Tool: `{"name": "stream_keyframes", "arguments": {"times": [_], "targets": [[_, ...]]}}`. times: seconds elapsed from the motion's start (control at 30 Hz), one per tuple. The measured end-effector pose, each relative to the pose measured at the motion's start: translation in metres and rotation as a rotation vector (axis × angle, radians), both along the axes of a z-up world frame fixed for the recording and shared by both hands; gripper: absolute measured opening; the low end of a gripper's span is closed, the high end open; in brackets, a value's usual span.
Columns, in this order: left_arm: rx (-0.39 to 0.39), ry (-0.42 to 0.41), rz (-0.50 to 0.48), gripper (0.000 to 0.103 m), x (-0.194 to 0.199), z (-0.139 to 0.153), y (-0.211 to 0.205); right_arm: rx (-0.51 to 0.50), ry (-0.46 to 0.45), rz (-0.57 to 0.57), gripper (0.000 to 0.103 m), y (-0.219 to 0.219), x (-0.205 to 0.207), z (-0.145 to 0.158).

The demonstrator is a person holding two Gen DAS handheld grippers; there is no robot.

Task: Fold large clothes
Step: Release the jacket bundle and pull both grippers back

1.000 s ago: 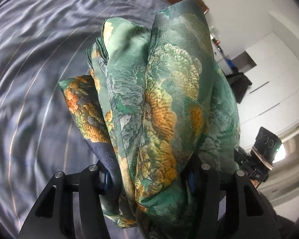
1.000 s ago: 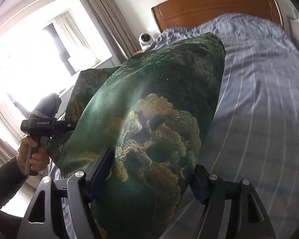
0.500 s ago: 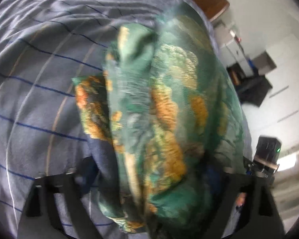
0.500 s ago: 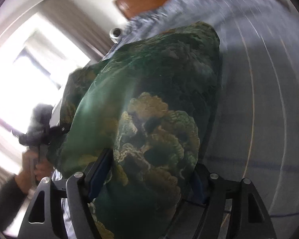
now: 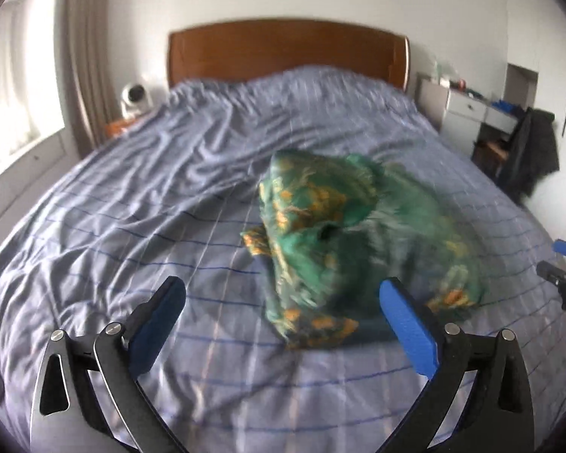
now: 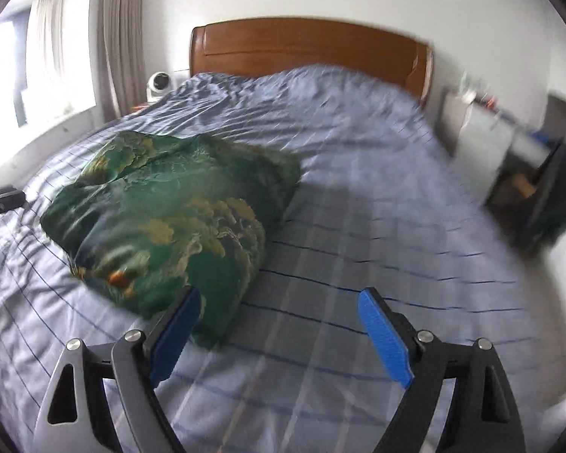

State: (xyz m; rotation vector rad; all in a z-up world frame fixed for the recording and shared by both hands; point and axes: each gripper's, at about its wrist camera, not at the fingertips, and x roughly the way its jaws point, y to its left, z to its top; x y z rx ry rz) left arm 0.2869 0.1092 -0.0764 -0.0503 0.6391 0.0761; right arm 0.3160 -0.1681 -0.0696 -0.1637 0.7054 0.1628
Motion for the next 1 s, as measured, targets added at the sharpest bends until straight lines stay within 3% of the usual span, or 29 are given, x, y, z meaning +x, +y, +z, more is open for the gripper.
{"name": "stream_keyframes", "arguments": {"times": [0.13,0.3,0.63,0.77,0.83,1.0], "targets": [[-0.02,0.003,-0.017,0.103,-0.02,-0.003,-0.031,-0.015,-0.033,-0.042,0.088,0.003,-0.042,0.019],[-0.035,0.12,-0.014,0.103,-0.037,-0.021,-0.054,-0.041,-0.003,-0.054,0.088,0.013,-0.081,0.022],[-0.012,-0.037,0.065,0.103,-0.095,0.015,-0.061,-0.026,-0.117,-0.14,0.088,0.018,-0.14,0.039],[0.06,-0.091,0.135,0.103,-0.117,0.034,-0.069,0.069,-0.081,-0.12,0.088,0.01,-0.152,0.041],[0.046,-0.119,0.123,0.103,-0.127,0.038,-0.073,0.087,-0.076,-0.128,0.088,0.009,-0.16,0.041],[-0.035,-0.045,0.094,0.103,-0.135,0.036,-0.076,0.06,-0.085,-0.122,0.092,0.011,-0.186,0.047]]}}
